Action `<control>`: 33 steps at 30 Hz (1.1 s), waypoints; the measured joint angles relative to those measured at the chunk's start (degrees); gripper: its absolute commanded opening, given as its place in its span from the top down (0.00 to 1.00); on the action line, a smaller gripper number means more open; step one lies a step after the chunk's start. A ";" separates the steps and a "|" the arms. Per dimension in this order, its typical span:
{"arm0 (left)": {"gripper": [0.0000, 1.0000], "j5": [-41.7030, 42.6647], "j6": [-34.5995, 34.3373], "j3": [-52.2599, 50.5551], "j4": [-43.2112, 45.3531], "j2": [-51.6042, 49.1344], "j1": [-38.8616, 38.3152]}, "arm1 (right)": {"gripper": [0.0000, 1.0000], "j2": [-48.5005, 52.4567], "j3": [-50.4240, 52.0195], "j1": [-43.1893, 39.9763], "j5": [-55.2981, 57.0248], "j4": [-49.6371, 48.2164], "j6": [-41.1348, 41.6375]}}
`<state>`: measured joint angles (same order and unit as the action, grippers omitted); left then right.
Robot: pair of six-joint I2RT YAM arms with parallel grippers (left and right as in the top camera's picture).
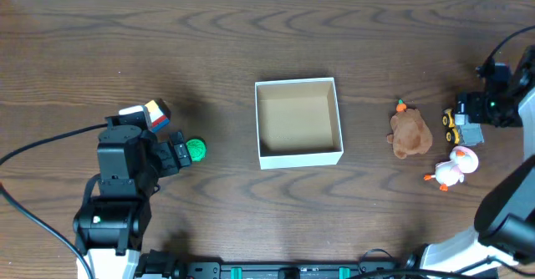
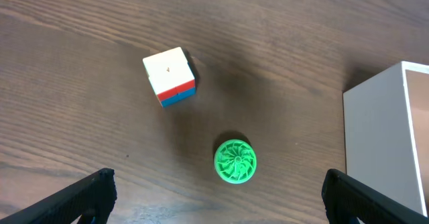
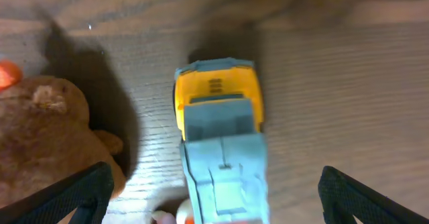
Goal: Pack container
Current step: 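Move the right gripper over the yellow toy truck and grasp it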
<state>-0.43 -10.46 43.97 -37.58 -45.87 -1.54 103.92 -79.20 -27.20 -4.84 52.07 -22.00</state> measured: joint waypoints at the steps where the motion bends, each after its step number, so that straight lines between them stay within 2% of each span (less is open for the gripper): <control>1: 0.02 0.00 0.00 0.00 0.00 -0.22 0.00 | 0.01 0.79 0.00 0.00 -0.22 0.02 0.00; 6: 0.02 0.00 0.00 0.00 0.02 -0.81 0.00 | 0.02 3.02 0.00 0.00 -0.83 -0.02 -0.02; 23: 0.02 0.00 0.00 0.00 0.28 -1.77 0.00 | 0.35 5.42 -0.02 0.00 -1.18 -0.50 -0.72; 33: 0.02 0.00 0.00 0.00 0.31 -1.77 0.00 | 0.47 5.42 -0.02 0.00 -1.14 -0.57 0.24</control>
<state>-0.43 -10.46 43.97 -37.28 -47.64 -1.54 109.34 -79.22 -27.20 -5.98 51.51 -21.76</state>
